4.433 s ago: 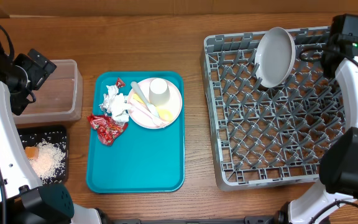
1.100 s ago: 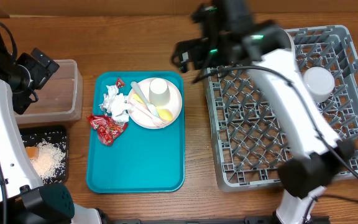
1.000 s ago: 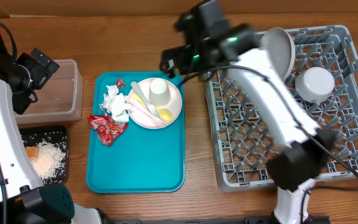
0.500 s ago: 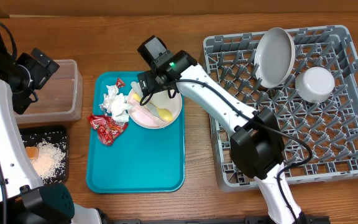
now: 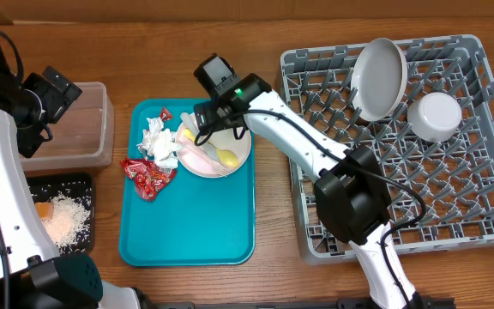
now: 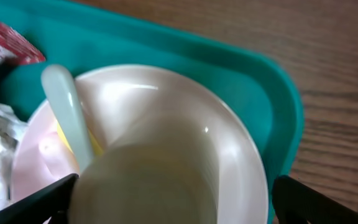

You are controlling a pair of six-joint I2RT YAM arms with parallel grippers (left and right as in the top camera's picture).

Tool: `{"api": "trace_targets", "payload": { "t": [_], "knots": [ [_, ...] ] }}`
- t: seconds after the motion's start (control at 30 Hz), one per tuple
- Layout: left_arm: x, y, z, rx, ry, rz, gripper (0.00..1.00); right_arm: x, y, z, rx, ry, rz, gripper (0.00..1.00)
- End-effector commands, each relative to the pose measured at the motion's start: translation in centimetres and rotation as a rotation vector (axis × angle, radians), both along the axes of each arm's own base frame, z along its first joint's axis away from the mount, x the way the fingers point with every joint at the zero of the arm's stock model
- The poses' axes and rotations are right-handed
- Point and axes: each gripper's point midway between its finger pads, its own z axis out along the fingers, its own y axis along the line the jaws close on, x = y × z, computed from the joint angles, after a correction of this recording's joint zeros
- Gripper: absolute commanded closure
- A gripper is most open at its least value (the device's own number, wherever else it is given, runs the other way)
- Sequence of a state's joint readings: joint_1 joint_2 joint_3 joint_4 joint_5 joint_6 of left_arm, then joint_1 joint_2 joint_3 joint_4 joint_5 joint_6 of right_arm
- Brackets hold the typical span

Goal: Sort waste into correct bins and load items into the dishwasher rack
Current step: 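Reach the right gripper to the paper cup on the white plate and grasp it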

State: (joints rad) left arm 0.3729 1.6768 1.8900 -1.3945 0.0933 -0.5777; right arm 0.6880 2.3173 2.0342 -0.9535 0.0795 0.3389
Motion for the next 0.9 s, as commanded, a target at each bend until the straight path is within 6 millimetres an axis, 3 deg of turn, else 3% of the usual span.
{"api": "trace_targets", "payload": {
  "t": [0.0, 0.1, 0.5, 0.7, 0.87],
  "knots": [
    [0.2, 0.1, 0.3, 0.001, -0.011, 0.005, 0.00, -0.8, 0.2, -1.2, 0.012, 0.039, 0.007, 0.00],
    [0.2, 0.1, 0.3, 0.001, -0.011, 0.005, 0.00, -0.7, 0.3, -1.2, 0.017, 0.038, 0.008, 0.00],
    [0.2, 0.1, 0.3, 0.001, -0.011, 0.005, 0.00, -0.5, 0.7, -1.0, 0.035, 0.031, 0.013, 0.25],
    [0.2, 0.1, 0.3, 0.002, -0.011, 0.004, 0.00, -0.5, 0.6, -0.9, 0.036, 0.030, 0.013, 0.33],
    [0.2, 0.1, 0.3, 0.001, -0.011, 0.005, 0.00, -0.5, 0.7, 0.5, 0.043, 0.021, 0.013, 0.41]
  ]
}}
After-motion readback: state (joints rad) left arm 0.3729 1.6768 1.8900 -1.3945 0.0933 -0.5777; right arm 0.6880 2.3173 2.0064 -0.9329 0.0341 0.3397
